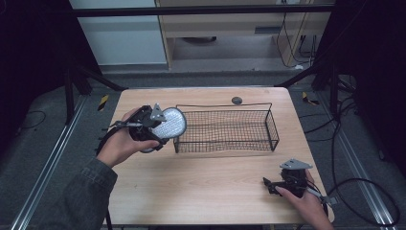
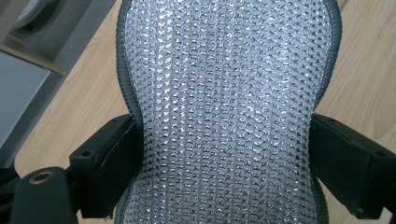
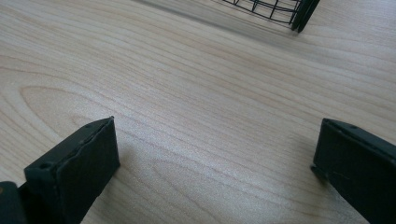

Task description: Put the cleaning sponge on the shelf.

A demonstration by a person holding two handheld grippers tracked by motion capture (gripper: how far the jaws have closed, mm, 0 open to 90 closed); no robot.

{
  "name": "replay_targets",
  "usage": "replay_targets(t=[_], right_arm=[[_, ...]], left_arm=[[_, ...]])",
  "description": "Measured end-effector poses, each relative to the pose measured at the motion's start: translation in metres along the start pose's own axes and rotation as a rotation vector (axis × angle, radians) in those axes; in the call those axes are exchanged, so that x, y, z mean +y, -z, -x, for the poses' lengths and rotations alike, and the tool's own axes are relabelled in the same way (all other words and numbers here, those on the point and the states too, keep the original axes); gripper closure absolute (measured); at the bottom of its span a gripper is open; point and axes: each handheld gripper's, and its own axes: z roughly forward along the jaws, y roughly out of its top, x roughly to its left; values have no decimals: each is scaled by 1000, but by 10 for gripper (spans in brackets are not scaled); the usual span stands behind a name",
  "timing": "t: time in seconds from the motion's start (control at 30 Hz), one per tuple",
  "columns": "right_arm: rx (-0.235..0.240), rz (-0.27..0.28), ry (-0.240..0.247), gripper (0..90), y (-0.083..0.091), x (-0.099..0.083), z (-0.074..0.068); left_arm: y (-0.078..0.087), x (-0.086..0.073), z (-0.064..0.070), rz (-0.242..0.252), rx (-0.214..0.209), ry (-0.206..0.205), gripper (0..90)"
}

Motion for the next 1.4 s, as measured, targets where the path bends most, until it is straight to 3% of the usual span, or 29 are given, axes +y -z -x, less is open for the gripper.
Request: replay_targets(t=[0.47,0.77,1.4], right_arm=[[0,0,0,3,0,0,0],[-1,0,2,3,0,0,0],[4,-3,-2,3,0,1,0]], left_arm=[[-12,35,-13,25,5,-26,119],[-20,60,-9,20,-4,-75,120],[-43,88,6,11,-30,-158,123]])
